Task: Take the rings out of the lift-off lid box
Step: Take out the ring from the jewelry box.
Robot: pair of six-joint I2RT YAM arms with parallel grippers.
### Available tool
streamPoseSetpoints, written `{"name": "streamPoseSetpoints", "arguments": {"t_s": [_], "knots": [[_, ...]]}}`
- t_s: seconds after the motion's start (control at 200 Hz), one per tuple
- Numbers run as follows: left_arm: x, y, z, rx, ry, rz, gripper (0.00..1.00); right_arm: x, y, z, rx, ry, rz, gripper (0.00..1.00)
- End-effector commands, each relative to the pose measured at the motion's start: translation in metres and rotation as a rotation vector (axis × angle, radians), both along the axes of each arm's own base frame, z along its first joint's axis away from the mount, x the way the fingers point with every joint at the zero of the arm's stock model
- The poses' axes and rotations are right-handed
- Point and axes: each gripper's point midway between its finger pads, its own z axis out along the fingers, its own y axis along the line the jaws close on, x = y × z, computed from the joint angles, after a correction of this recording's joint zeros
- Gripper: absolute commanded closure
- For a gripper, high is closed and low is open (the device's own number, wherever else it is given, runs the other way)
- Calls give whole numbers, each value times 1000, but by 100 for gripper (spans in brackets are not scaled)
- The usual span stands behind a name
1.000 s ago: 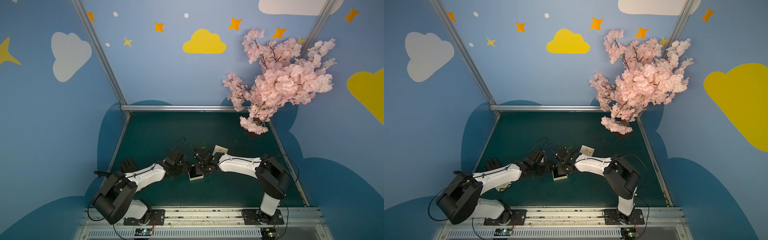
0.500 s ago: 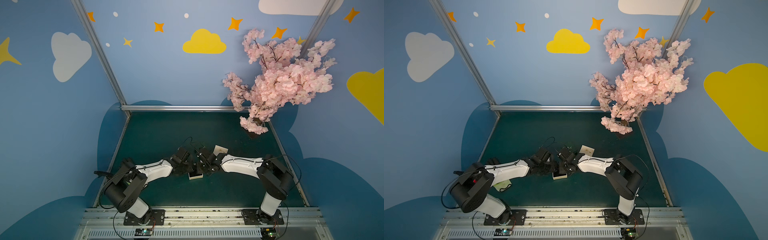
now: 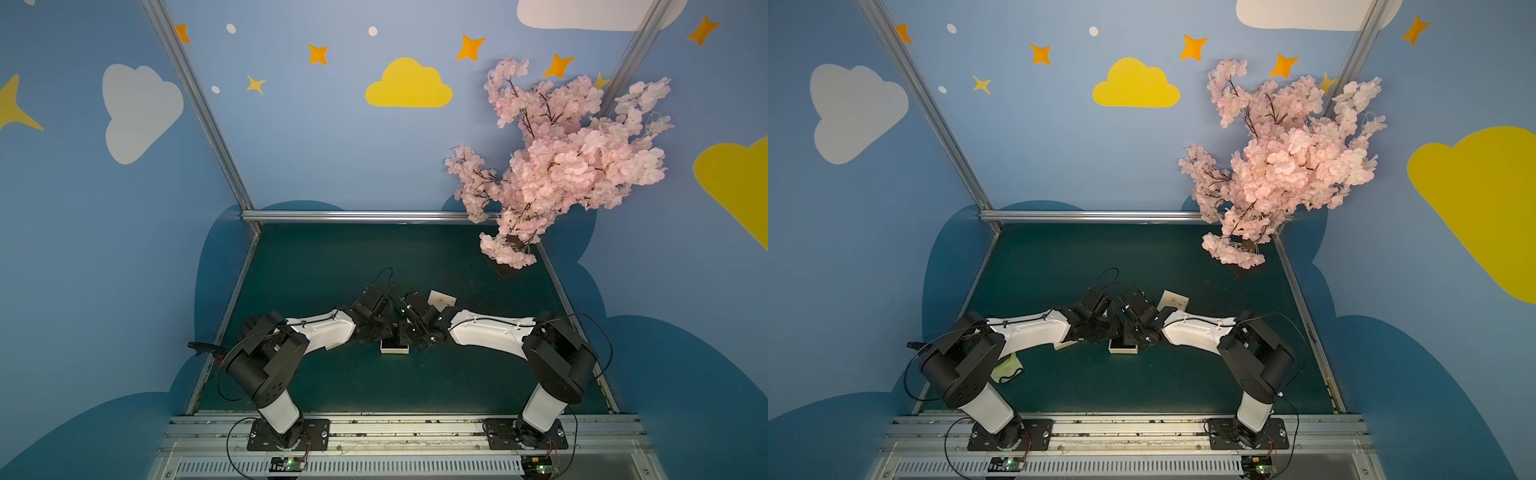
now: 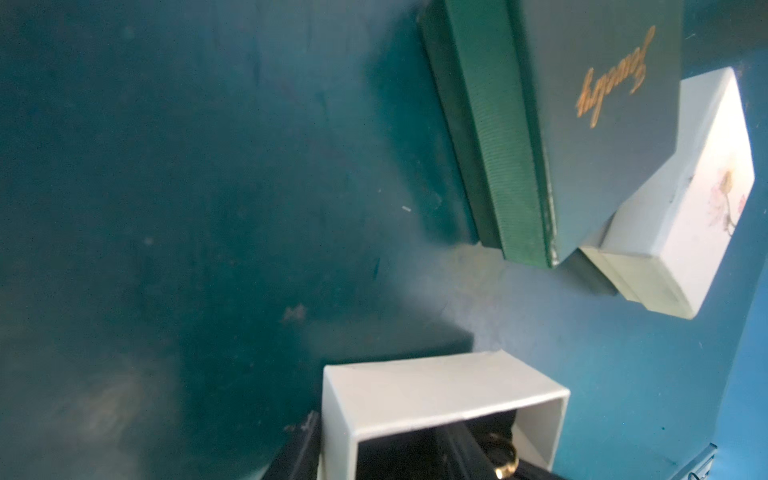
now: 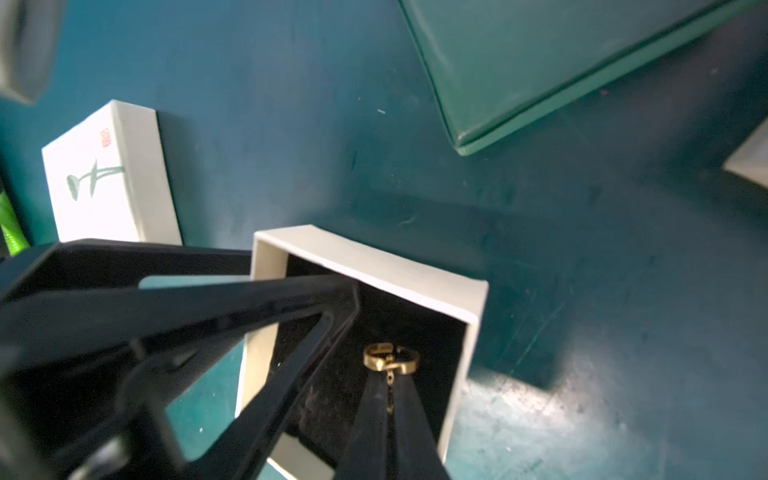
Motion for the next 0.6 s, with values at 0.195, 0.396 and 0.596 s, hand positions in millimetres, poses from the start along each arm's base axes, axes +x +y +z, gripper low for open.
{"name": "streamPoseSetpoints", "arguments": {"t_s": [0.195,0.396,0.596], "knots": [[-30,24,-52,157,154,-13,53,4,3,18,52,-36,-4,98],[-27,26,-51,177,154,-13,53,-1,-10,20,27,-31,-18,98],[-25,26,-51,183,148,-10,52,0,-14,32,37,-58,-27,98]]}}
